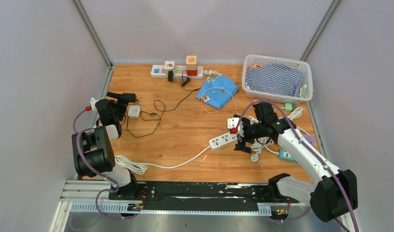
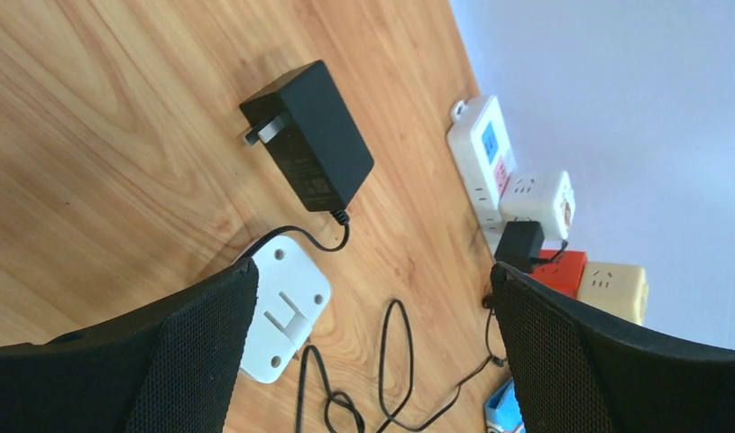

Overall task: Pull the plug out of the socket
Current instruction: Place the plug at the center of the board.

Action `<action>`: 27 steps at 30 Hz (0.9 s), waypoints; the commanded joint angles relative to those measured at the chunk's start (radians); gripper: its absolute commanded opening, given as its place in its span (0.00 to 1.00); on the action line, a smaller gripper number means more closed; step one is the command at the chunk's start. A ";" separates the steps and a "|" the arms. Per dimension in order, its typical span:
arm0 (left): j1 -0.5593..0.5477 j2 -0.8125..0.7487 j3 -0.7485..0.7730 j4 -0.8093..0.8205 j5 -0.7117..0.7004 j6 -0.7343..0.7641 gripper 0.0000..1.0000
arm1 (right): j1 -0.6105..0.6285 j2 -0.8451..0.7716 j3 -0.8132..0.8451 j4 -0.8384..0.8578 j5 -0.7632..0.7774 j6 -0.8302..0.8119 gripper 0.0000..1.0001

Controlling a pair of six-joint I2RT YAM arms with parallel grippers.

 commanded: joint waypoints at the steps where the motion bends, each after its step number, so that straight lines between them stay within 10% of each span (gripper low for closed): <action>1: 0.009 -0.089 -0.045 0.005 -0.054 -0.019 1.00 | 0.012 0.004 -0.011 -0.021 -0.001 -0.016 1.00; 15: -0.010 -0.411 -0.108 0.006 0.135 0.084 1.00 | 0.010 -0.002 -0.001 -0.038 -0.003 -0.017 1.00; 27: -0.338 -0.645 -0.113 0.007 0.284 0.382 1.00 | 0.003 -0.016 0.006 -0.064 -0.021 -0.034 1.00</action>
